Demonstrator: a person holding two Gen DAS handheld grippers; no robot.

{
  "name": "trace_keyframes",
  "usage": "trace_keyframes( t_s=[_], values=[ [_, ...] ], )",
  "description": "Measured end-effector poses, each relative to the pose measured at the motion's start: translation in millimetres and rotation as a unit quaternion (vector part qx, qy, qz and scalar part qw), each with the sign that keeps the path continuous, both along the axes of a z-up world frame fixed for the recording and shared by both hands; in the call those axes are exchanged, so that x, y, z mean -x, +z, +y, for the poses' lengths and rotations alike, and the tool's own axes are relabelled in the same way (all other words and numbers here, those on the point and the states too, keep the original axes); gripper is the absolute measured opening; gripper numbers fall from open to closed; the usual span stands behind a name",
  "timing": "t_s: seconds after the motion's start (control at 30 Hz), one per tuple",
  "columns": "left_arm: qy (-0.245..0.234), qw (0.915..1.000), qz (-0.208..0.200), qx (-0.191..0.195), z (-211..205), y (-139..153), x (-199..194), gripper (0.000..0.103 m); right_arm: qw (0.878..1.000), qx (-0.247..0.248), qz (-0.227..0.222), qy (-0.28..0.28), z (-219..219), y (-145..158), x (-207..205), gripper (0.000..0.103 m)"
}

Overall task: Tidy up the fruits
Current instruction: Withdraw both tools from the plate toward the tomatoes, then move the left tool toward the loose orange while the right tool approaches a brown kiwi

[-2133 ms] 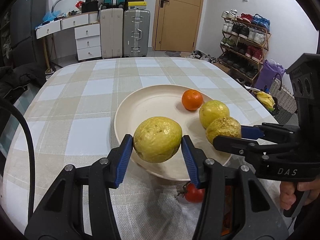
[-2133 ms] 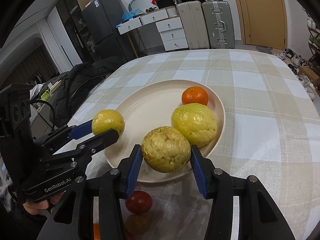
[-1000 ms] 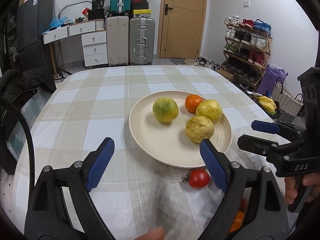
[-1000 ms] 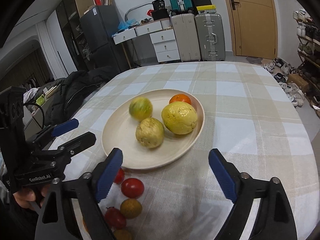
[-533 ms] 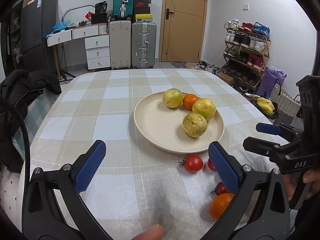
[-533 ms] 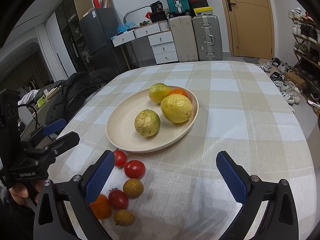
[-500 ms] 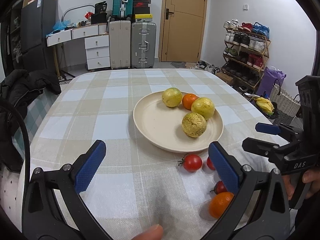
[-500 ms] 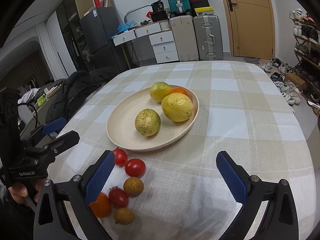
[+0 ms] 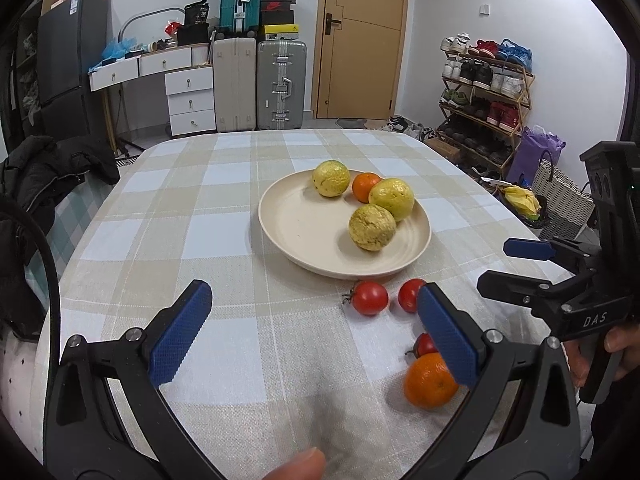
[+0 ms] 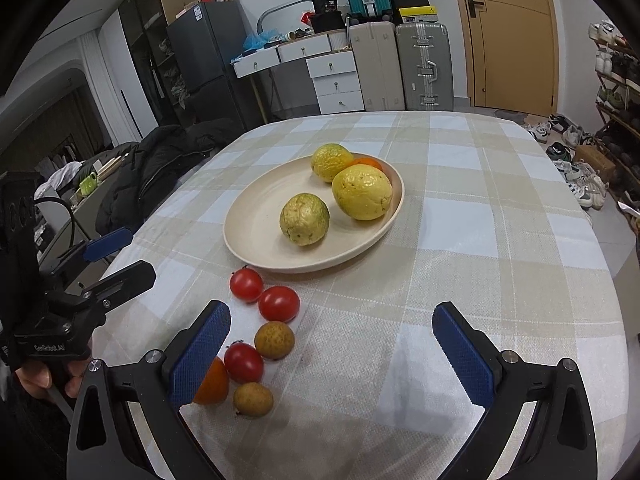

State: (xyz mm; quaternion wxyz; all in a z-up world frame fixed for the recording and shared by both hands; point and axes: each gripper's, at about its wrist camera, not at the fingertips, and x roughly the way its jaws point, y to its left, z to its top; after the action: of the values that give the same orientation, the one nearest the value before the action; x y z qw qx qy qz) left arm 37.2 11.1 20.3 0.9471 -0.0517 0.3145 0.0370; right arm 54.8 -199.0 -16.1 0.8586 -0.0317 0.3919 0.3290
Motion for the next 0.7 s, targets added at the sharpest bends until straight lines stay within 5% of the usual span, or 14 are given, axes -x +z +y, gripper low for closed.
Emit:
trace_keyframes(
  t_s=[0.7],
  values=[
    [-0.038,0.9986,0.033,-0.015,-25,-16,9,0.102,0.996,0.076,0.017,0.047,6,-15,24,0.103]
  ],
)
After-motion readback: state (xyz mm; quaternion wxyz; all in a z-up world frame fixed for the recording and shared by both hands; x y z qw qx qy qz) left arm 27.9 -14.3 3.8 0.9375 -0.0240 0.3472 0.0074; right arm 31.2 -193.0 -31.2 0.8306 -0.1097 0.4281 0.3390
